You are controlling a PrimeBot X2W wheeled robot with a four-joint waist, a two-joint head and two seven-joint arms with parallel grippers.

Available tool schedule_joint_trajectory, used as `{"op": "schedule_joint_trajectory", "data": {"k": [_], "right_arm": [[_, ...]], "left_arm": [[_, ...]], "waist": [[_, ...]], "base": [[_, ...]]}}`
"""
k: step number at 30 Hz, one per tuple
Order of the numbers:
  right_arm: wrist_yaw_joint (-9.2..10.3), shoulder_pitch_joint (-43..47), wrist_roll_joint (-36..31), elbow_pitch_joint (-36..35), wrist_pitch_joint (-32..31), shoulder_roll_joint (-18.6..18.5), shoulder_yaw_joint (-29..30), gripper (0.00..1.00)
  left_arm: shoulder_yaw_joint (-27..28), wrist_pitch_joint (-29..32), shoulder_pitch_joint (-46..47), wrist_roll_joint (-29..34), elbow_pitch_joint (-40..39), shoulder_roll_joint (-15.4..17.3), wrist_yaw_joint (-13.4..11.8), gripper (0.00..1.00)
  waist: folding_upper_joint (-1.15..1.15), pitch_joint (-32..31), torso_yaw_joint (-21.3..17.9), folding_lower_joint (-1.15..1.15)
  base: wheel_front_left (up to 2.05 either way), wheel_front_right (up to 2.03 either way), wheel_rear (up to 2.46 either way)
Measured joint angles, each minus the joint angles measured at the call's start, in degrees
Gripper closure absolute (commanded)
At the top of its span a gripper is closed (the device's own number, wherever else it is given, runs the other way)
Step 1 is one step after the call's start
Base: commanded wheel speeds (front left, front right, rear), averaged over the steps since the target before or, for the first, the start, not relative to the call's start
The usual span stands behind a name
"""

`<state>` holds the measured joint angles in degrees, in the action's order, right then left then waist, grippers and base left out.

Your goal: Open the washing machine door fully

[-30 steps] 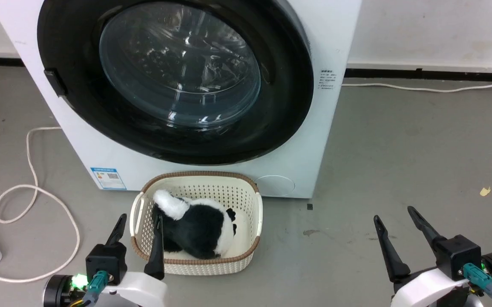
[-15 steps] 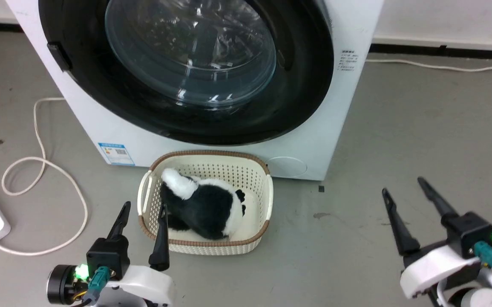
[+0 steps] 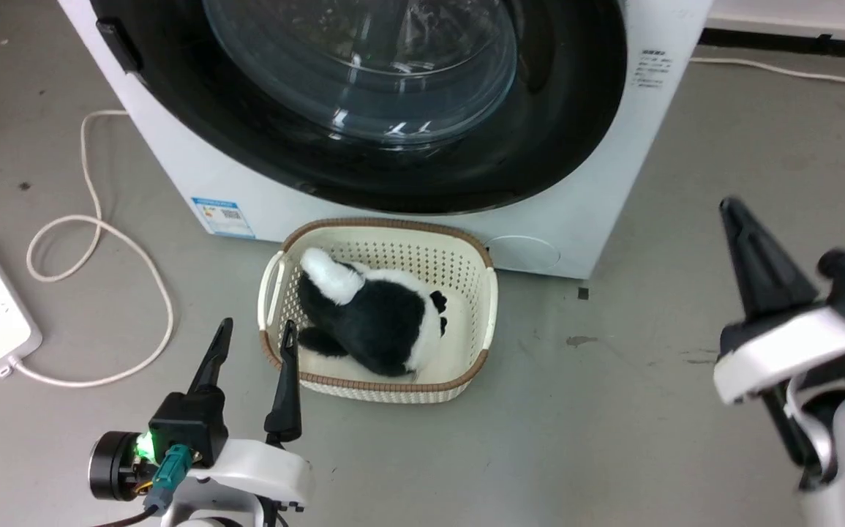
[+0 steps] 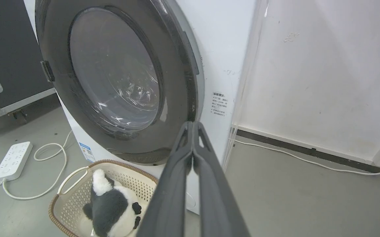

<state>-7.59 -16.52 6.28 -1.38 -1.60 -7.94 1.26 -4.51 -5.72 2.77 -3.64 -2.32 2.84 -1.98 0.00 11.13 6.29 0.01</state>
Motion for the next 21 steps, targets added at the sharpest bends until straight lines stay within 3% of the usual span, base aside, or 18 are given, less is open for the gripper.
{"op": "schedule_joint_trajectory", "data": {"k": [14,20,21], "right_arm": [[0.02,-13.7,10.9,7.9,-8.9,1.9,6.8,1.00],[0.03,-21.3,15.4,13.7,-14.8,3.0,11.7,1.00],[0.03,-25.1,16.8,16.8,-18.1,3.4,14.1,1.00]], "left_arm": [[-1.4,-1.5,1.7,-1.1,-0.8,0.0,-1.0,0.00],[-2.1,-2.4,2.3,-1.5,-1.0,0.0,-1.4,0.00],[-2.4,-2.8,2.3,-1.6,-1.2,0.0,-1.5,0.00]], "waist": [[0.00,3.9,3.1,0.00],[0.00,5.6,4.8,0.00],[0.00,6.4,5.6,0.00]], "base": [[0.00,0.00,0.00],[0.00,0.00,0.00],[0.00,0.00,0.00]]}}
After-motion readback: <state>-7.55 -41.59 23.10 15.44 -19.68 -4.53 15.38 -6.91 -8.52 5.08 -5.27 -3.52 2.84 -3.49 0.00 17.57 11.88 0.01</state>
